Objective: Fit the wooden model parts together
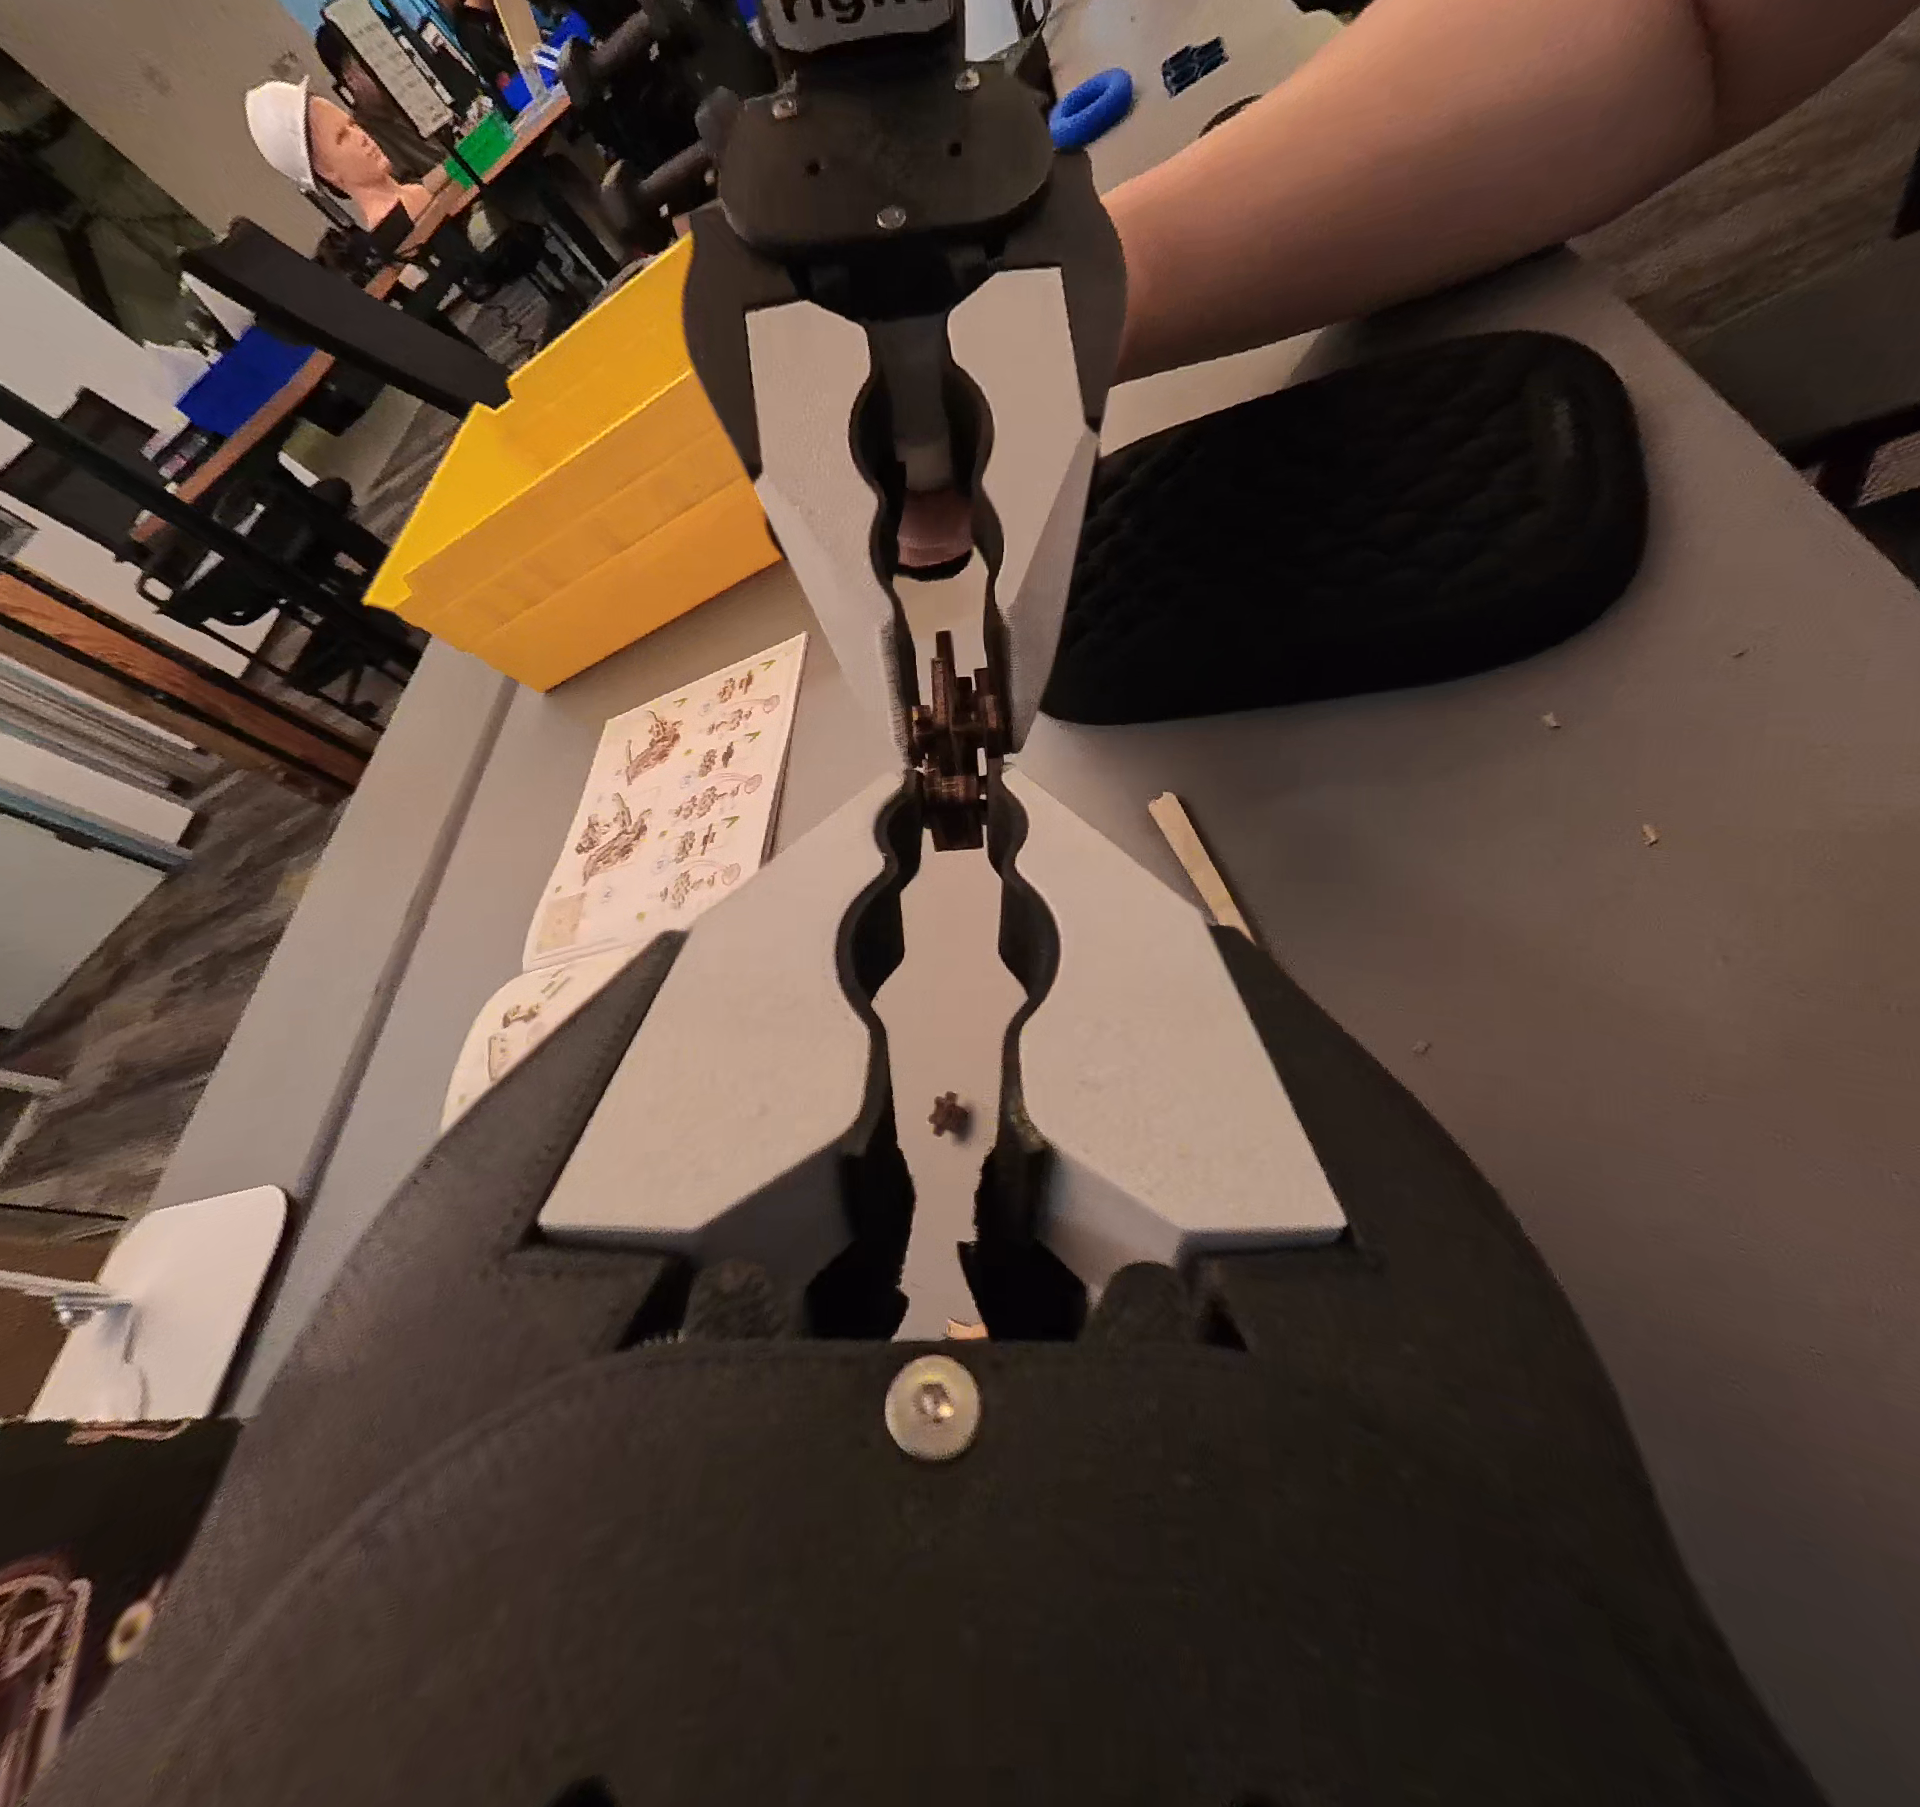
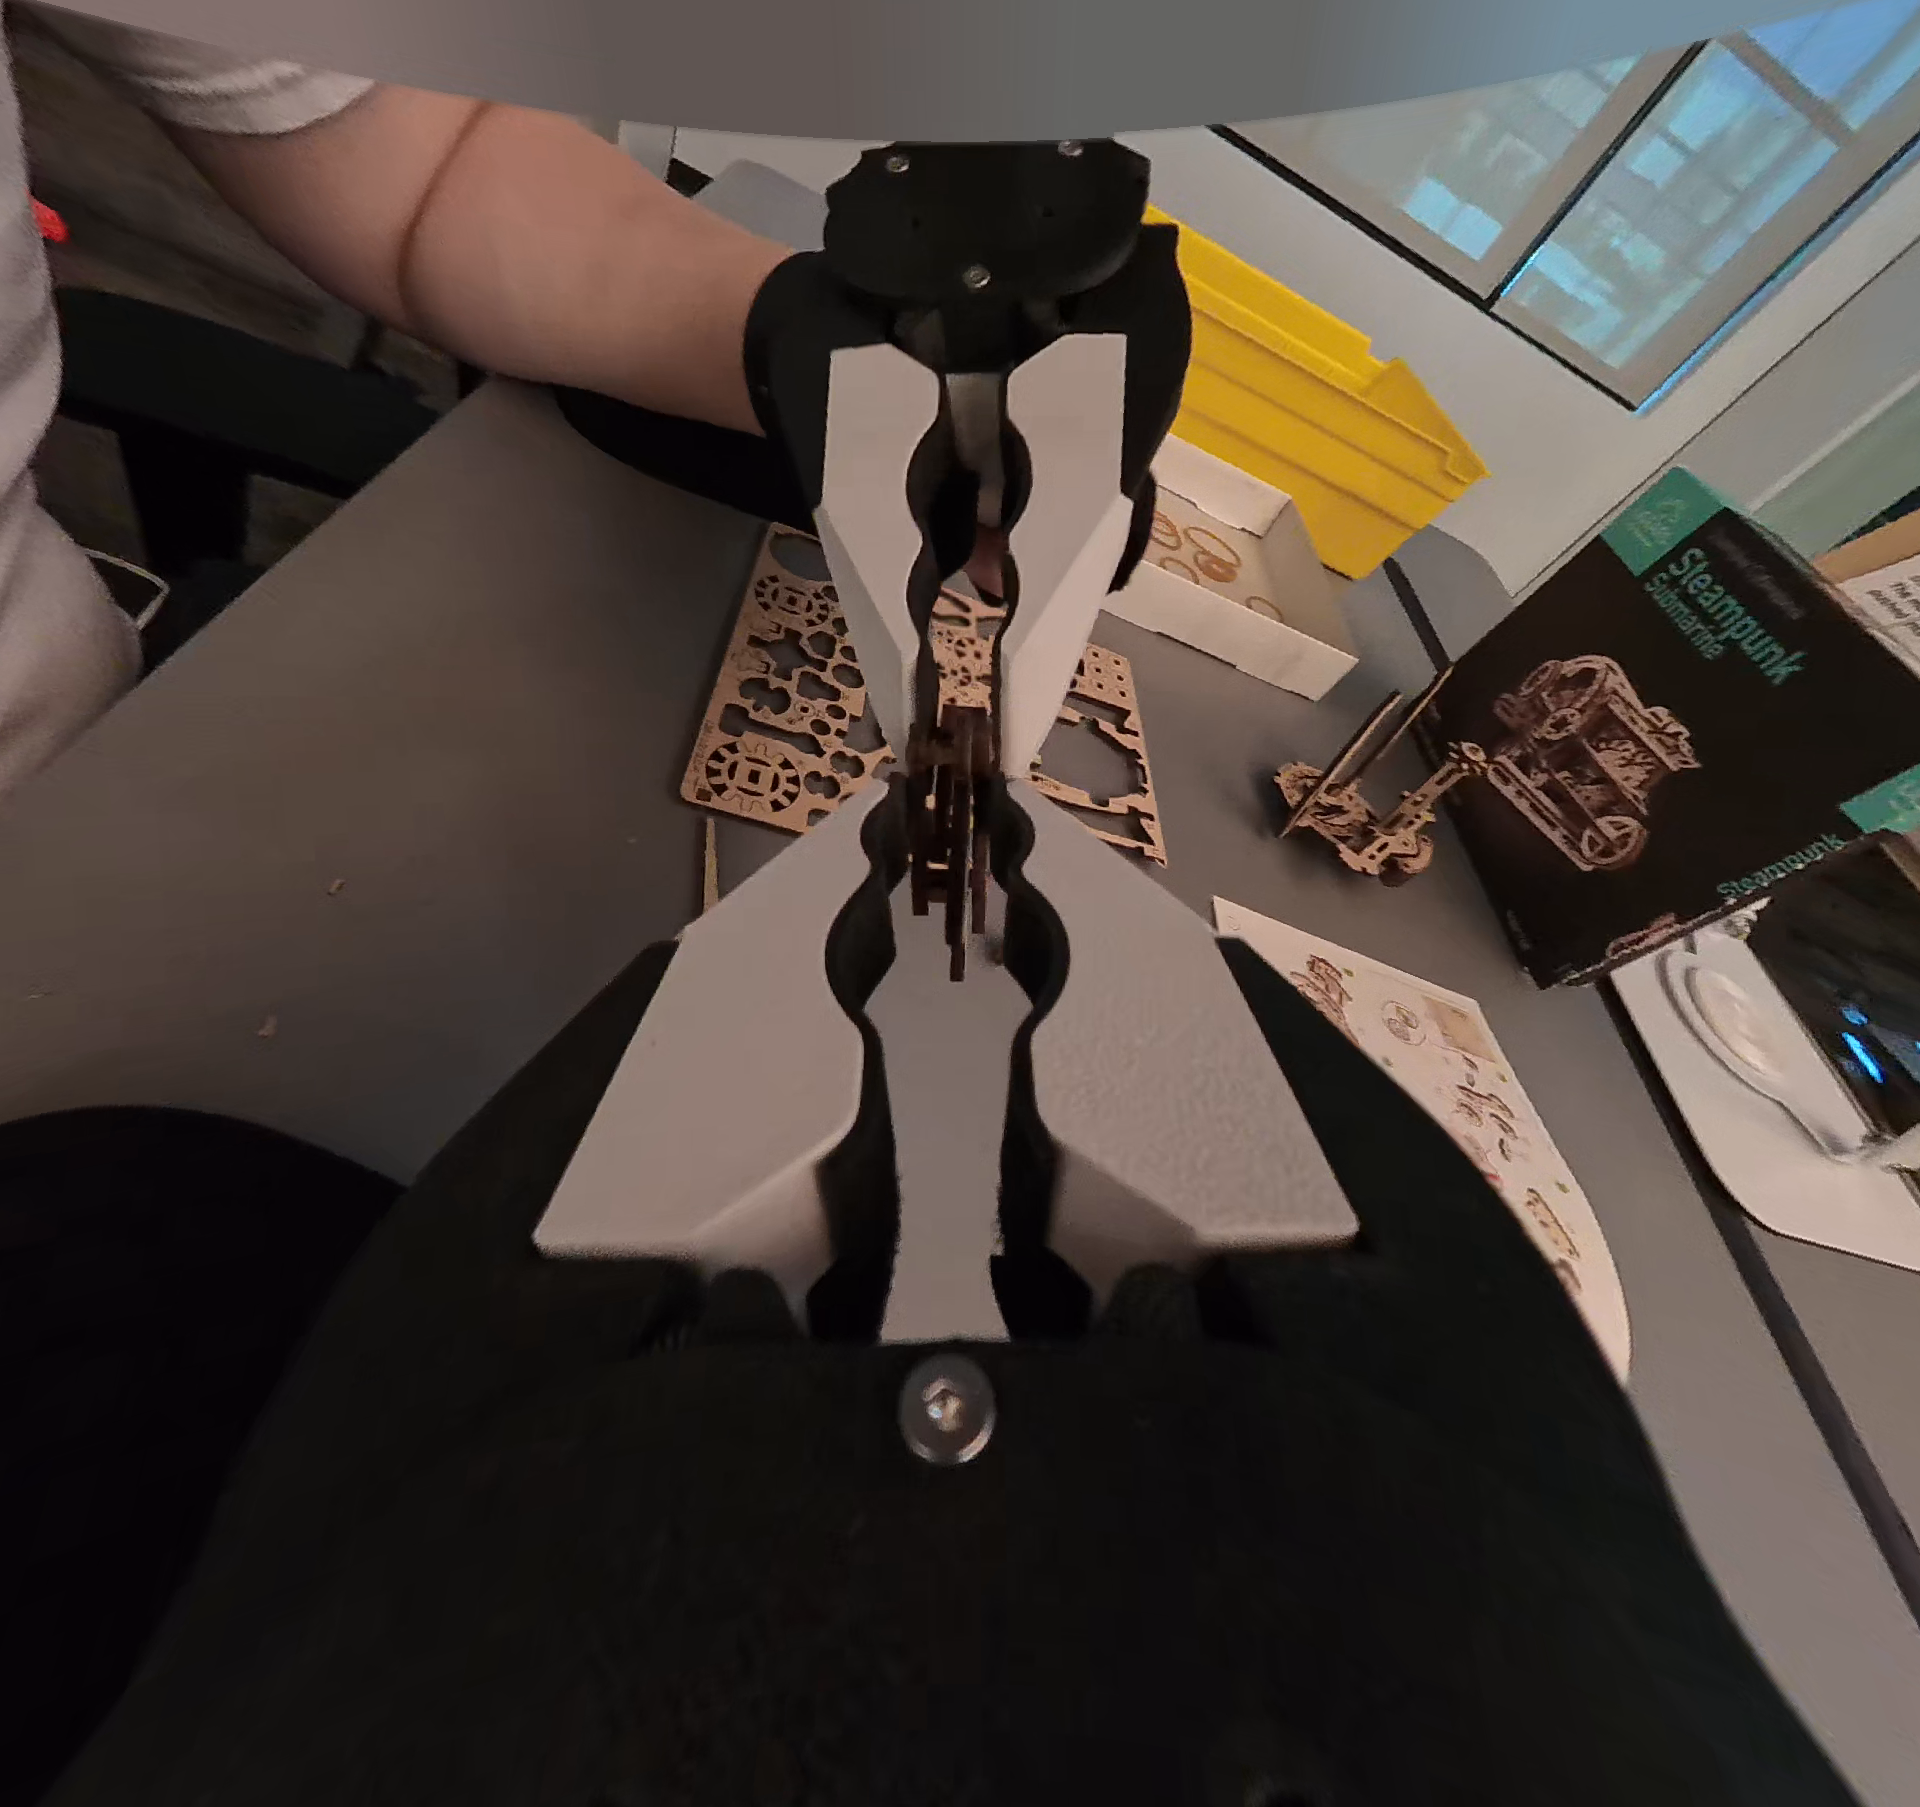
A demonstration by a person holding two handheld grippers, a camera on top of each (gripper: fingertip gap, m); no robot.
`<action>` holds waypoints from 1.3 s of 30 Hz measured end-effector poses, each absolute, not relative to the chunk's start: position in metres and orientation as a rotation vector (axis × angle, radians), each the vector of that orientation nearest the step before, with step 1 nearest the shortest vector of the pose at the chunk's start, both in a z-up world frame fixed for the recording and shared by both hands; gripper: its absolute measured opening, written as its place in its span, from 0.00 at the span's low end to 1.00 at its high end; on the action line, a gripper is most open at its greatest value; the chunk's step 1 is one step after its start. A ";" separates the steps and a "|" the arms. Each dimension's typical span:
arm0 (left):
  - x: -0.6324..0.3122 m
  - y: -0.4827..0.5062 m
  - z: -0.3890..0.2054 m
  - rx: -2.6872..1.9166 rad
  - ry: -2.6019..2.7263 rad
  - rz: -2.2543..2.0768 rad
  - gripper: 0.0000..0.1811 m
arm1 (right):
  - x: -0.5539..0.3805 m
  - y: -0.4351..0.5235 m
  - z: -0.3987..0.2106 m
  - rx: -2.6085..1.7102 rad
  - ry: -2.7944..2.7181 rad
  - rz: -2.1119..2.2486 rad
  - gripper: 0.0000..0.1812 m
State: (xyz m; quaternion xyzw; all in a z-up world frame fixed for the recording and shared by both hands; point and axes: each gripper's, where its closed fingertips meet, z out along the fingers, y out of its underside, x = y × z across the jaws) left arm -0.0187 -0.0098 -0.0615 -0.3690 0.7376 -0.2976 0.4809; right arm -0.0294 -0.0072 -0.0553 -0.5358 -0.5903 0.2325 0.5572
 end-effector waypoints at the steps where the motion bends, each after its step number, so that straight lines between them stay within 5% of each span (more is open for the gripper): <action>1: -0.019 -0.010 -0.062 -0.912 1.802 -0.739 0.05 | -0.030 -0.007 -0.056 -1.273 -1.392 0.559 0.06; 20: -0.019 0.003 -0.054 -1.104 1.697 -0.946 0.08 | -0.028 0.007 -0.050 -1.411 -1.212 0.743 0.06; 39: -0.021 -0.002 -0.050 -0.831 1.731 -0.623 0.08 | -0.032 0.000 -0.044 -1.202 -1.388 0.213 0.06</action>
